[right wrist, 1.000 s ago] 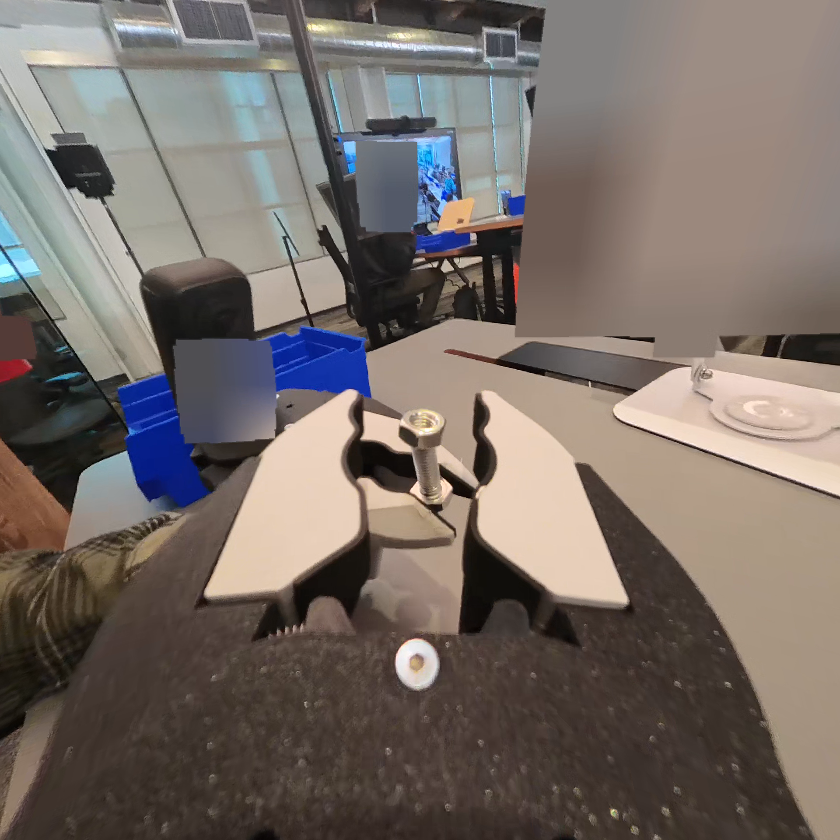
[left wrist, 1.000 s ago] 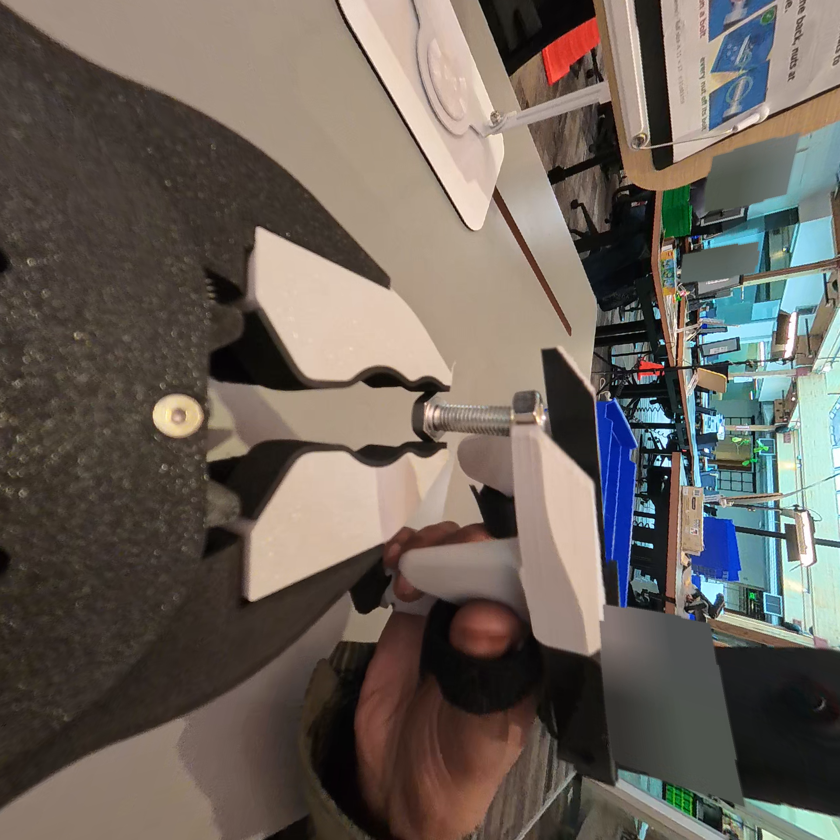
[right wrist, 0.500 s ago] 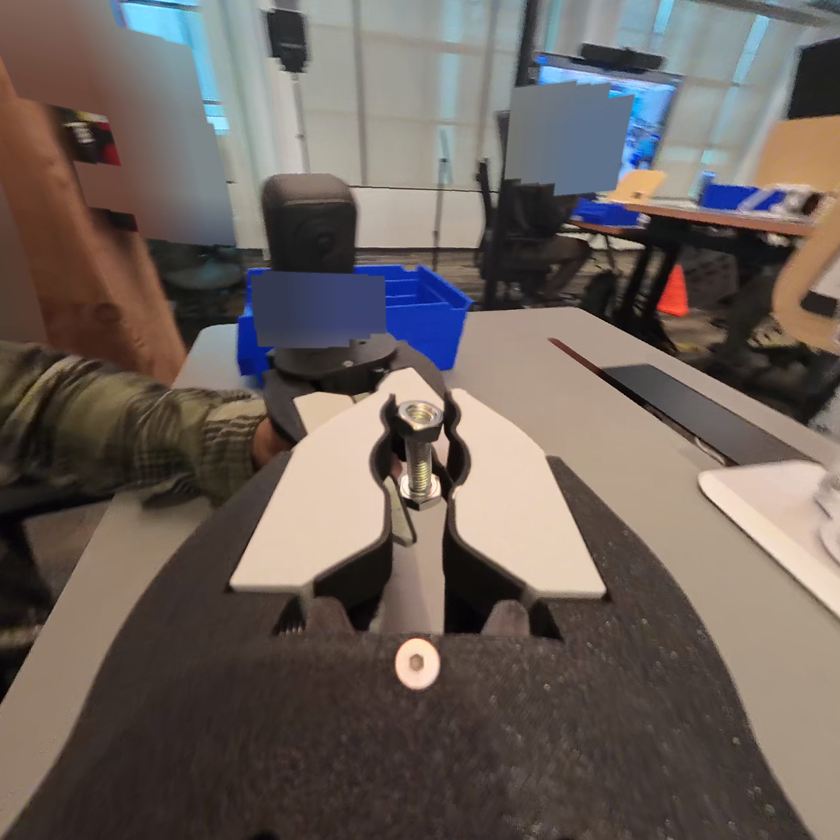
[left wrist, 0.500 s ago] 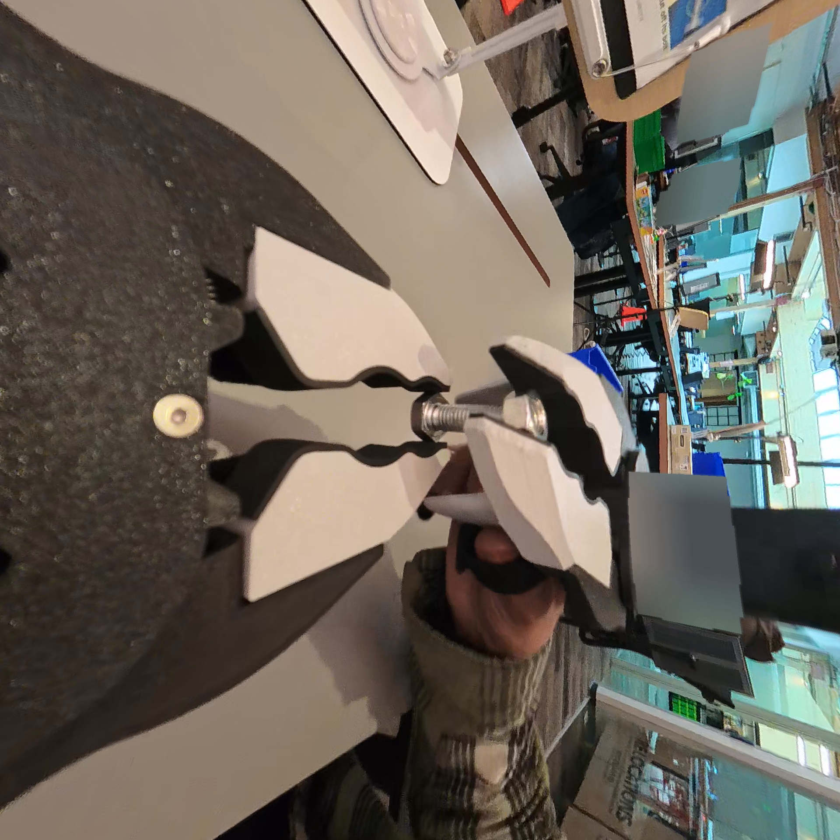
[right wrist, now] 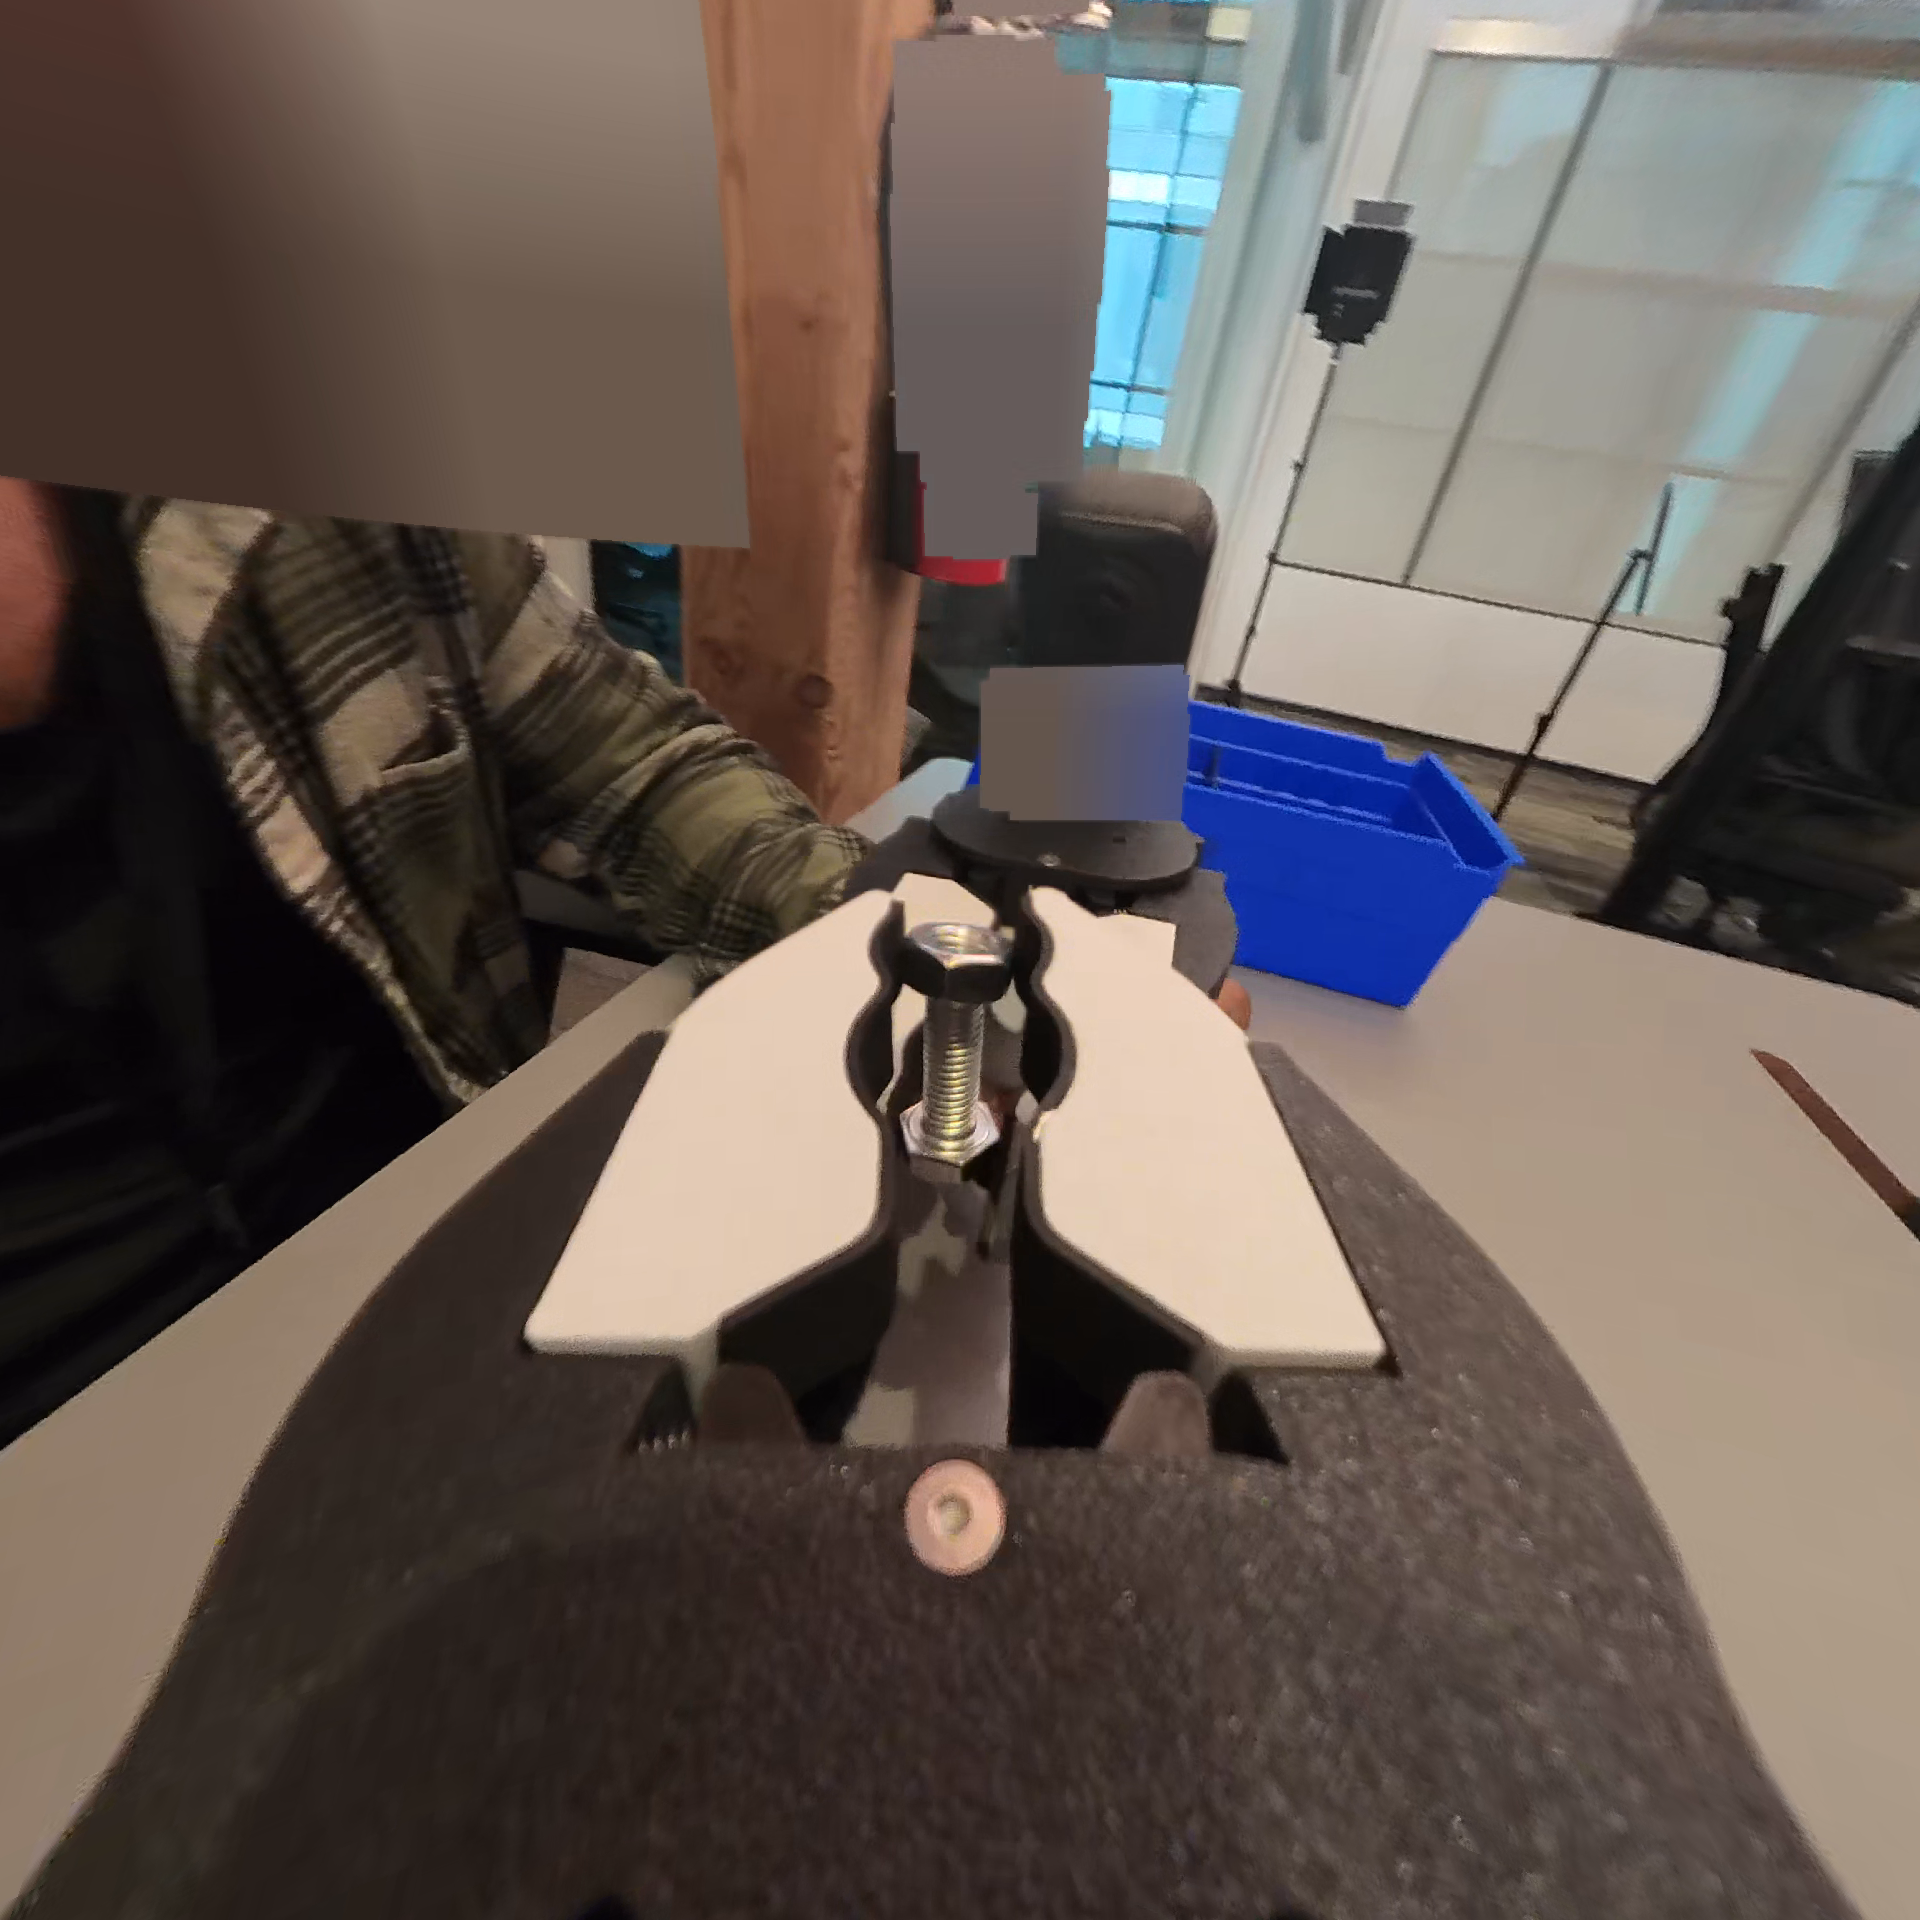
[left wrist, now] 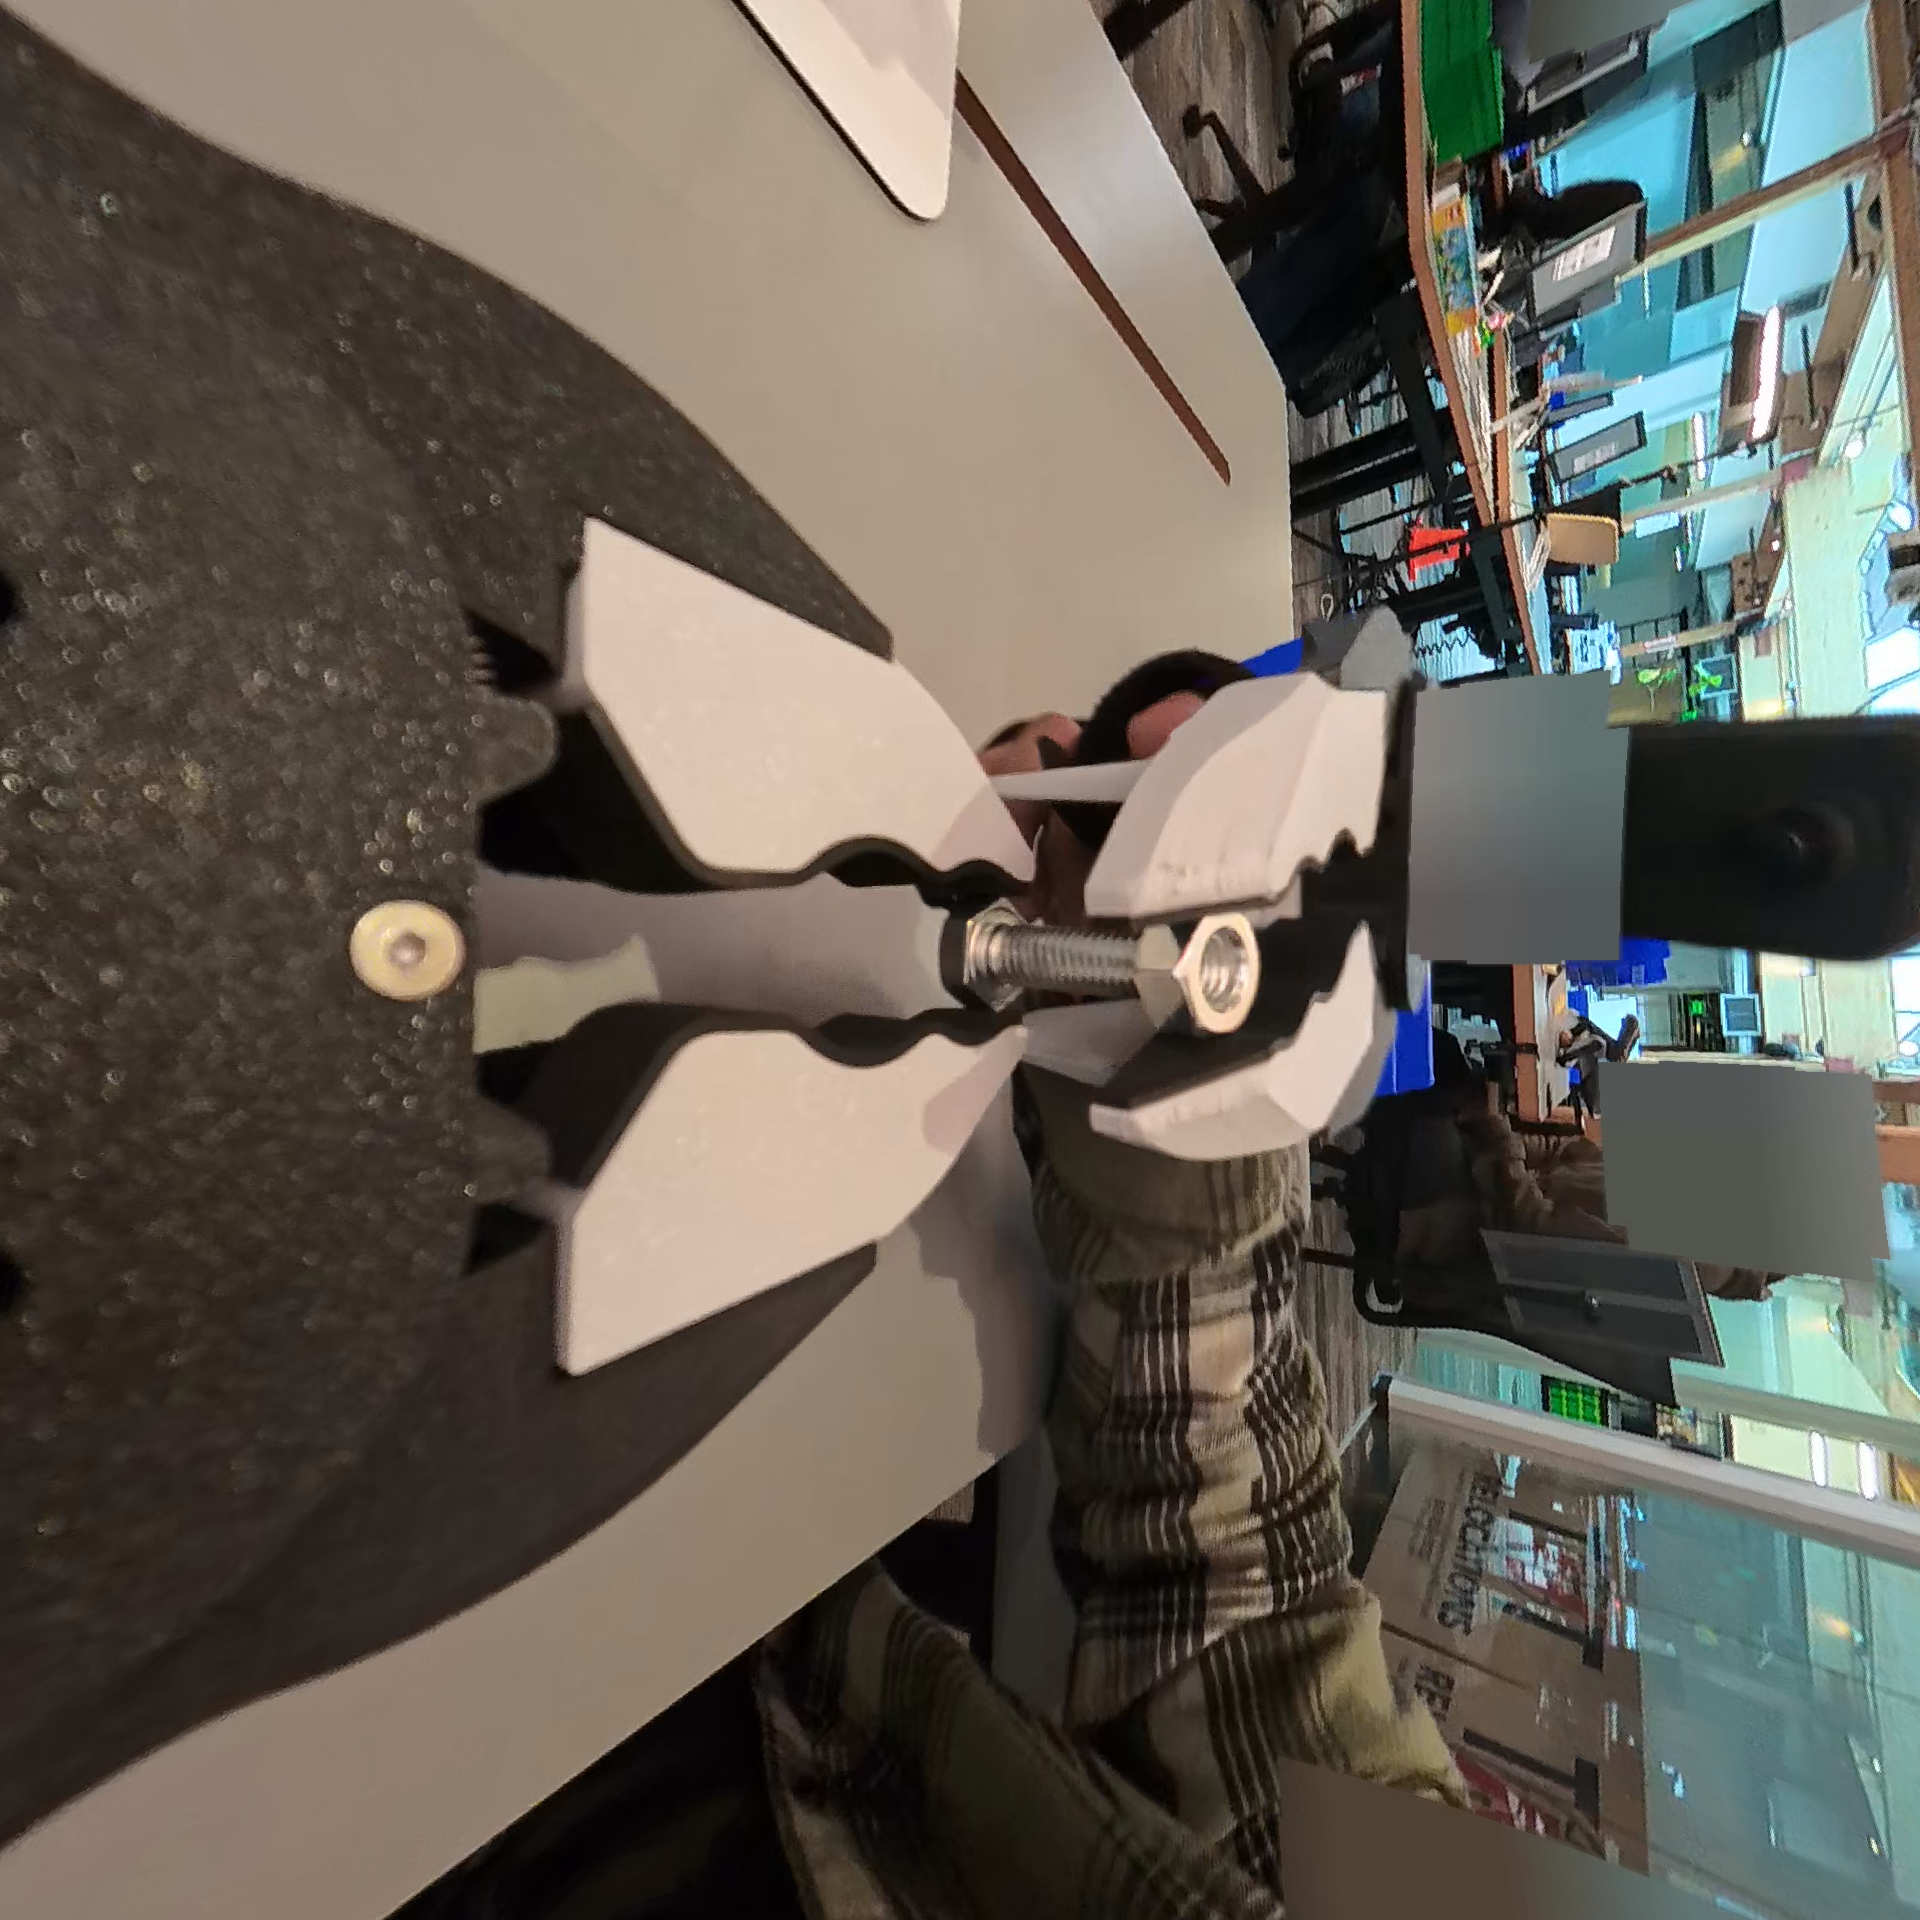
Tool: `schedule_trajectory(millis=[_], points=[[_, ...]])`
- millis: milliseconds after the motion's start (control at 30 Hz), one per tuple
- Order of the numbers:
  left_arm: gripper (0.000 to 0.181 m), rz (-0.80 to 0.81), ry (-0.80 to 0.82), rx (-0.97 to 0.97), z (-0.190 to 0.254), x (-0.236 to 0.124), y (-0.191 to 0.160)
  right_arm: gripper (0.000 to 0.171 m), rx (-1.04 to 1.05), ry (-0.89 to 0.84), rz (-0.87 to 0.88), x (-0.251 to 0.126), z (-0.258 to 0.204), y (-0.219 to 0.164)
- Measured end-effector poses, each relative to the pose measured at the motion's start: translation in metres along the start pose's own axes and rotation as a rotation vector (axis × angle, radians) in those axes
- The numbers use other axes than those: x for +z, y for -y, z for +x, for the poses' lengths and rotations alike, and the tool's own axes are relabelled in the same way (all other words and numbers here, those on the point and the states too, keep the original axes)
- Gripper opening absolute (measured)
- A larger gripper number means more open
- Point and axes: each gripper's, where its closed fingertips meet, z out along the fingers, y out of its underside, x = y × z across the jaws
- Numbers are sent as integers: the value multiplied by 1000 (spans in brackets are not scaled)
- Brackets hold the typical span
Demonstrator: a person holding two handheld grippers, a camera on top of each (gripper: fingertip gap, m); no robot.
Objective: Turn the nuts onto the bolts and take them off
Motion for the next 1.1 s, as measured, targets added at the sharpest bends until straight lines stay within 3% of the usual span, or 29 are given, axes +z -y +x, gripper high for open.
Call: schedule_trajectory(millis=[467,1100], points=[[20,11,-1,-15,0,0,1,19,-45,90,203,-5,-2,6],[20,-14,23,-35,-6,1,-5,24,-6,89,177,-7,3,1]])
